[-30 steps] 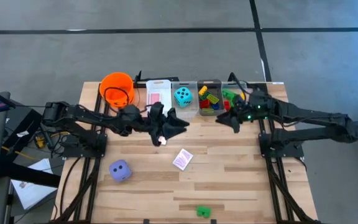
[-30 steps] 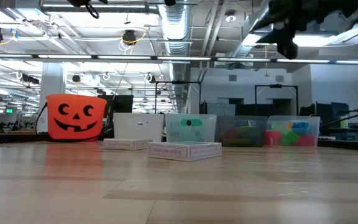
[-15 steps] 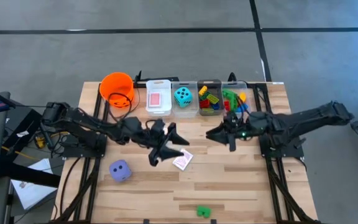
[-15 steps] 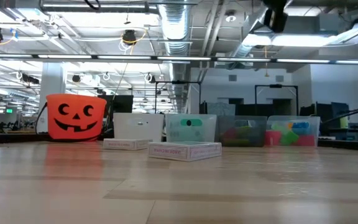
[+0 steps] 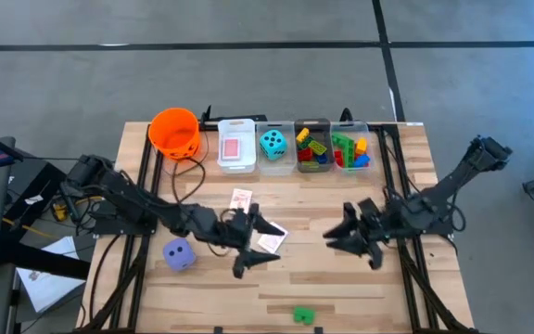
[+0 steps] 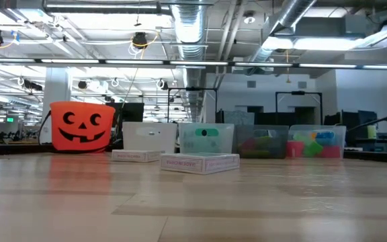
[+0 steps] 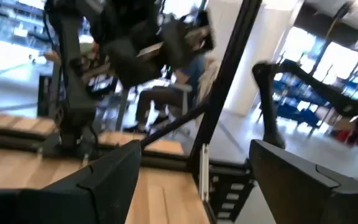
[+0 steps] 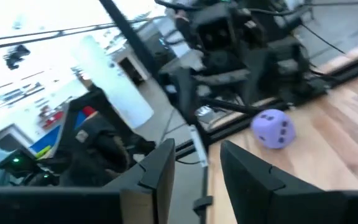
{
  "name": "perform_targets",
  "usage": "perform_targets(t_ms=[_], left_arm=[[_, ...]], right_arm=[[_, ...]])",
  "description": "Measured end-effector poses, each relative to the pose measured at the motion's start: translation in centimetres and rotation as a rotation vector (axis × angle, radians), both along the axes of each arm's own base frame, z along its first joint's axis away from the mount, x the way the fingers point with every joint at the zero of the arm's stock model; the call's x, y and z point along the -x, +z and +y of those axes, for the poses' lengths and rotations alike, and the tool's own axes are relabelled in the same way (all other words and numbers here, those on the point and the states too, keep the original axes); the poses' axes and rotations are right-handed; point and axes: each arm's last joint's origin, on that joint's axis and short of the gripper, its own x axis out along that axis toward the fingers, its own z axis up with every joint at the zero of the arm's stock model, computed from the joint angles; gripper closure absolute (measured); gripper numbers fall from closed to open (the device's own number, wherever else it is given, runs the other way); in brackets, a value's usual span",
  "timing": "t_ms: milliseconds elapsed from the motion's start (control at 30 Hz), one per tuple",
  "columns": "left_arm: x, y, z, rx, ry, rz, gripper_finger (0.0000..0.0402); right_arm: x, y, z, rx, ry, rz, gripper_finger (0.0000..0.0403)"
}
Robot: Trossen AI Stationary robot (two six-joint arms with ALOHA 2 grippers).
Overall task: Pick & Place Toys
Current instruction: Put the large green game piece into the right transparent bin
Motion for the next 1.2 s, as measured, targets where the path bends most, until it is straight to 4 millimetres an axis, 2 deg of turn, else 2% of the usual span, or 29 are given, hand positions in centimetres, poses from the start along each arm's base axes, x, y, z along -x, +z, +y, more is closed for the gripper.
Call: perform_targets(t_ms=[167,333,433,567,733,1000,1200], left_arm=[[-3.2,-0.4,-2.7,-0.034,-0.031,0.085,0.0108],[-6.5,-0.4,-5.0,-0.033,-0.050,0.087,0.0108],[-7.8,-1.2,-6.2,-0.054,-0.061,0.133,0.0108],[-8.5,-3.2,-7.5,-0.097,-0.078,0.224,0.0108],[-8.8,-5.8,-8.5,-0.137,-0.097,0.296,0.0108],[-9.5,-10.2,-9.8,-0.166,-0.162,0.372,0.0107],[-9.9,-13.4,-10.4,-0.105,-0.242,0.451,0.0094]], right_arm=[[1.6,0.6,2.0,0.028,0.050,-0.034,0.0278],[2.9,2.2,3.5,0.087,0.102,-0.058,0.0278],[3.6,3.2,4.0,0.129,0.115,-0.053,0.0278],[4.1,4.2,4.5,0.155,0.092,-0.022,0.0278],[3.8,5.2,5.8,0.168,0.035,0.008,0.0278],[1.5,6.0,8.5,0.217,-0.011,0.104,0.0278],[0.1,6.5,9.8,0.233,-0.027,0.182,0.0278]])
